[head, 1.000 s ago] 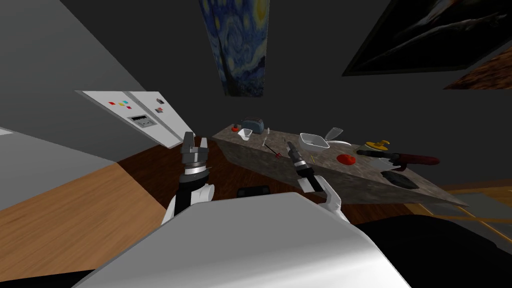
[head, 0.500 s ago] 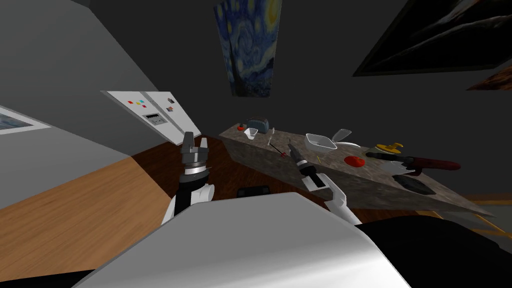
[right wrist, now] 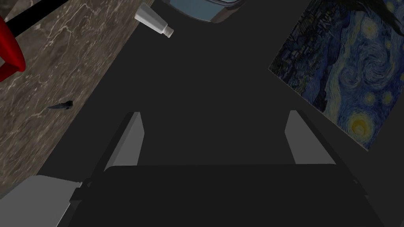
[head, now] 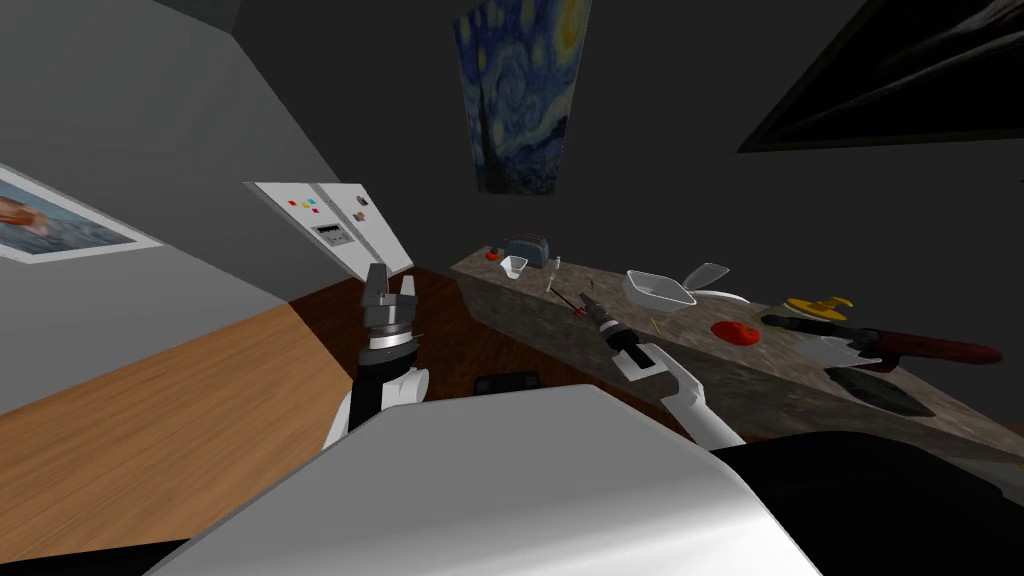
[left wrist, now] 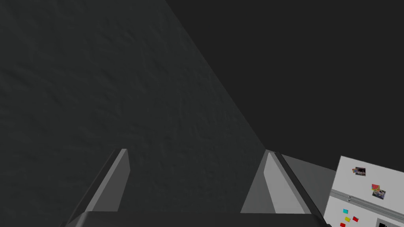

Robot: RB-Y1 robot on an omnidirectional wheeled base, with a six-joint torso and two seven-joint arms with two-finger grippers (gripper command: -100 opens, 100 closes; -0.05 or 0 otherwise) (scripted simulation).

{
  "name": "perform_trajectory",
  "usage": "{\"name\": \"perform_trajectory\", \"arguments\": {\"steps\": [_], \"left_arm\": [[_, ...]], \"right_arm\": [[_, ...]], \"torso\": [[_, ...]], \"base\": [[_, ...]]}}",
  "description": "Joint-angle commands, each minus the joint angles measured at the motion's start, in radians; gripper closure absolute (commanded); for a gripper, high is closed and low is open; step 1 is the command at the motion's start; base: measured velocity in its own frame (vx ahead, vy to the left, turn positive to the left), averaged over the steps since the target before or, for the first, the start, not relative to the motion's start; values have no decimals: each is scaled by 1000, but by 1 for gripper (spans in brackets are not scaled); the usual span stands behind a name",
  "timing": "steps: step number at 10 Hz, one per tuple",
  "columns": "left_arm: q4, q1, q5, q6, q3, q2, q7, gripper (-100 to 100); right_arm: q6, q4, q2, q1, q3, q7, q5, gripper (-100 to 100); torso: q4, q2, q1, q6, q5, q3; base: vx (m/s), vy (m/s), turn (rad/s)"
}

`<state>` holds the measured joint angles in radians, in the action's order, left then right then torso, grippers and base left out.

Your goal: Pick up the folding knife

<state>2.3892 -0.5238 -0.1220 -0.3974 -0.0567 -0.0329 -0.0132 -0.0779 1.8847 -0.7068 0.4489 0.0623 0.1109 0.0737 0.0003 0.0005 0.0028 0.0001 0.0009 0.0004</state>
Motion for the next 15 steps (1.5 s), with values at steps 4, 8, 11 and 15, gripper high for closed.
{"name": "perform_trajectory", "arguments": {"steps": [4,8,11,15], "left_arm": [[0,0,0,0,0,0,0,0],[0,0,0,0,0,0,0,0],[0,0,0,0,0,0,0,0],[0,0,0,0,0,0,0,0]], "right_arm": [[90,-77,-105,-12,-16,-8,-13,-100],[181,-180,-221,-25,-46,-18,-33,-100],[236,-245,-290,-31,-73,-26,-49,-100],[328,-365,-409,-38,-139,-44,-81,-100]], "torso": [[0,-1,-1,0,0,-1],[-1,-4,-2,0,0,-2],[-1,-4,-4,0,-1,-2],[-1,-6,-8,0,-2,-3]], "base": [[21,62,105],[51,35,136],[59,-3,111],[87,-51,135]]}}
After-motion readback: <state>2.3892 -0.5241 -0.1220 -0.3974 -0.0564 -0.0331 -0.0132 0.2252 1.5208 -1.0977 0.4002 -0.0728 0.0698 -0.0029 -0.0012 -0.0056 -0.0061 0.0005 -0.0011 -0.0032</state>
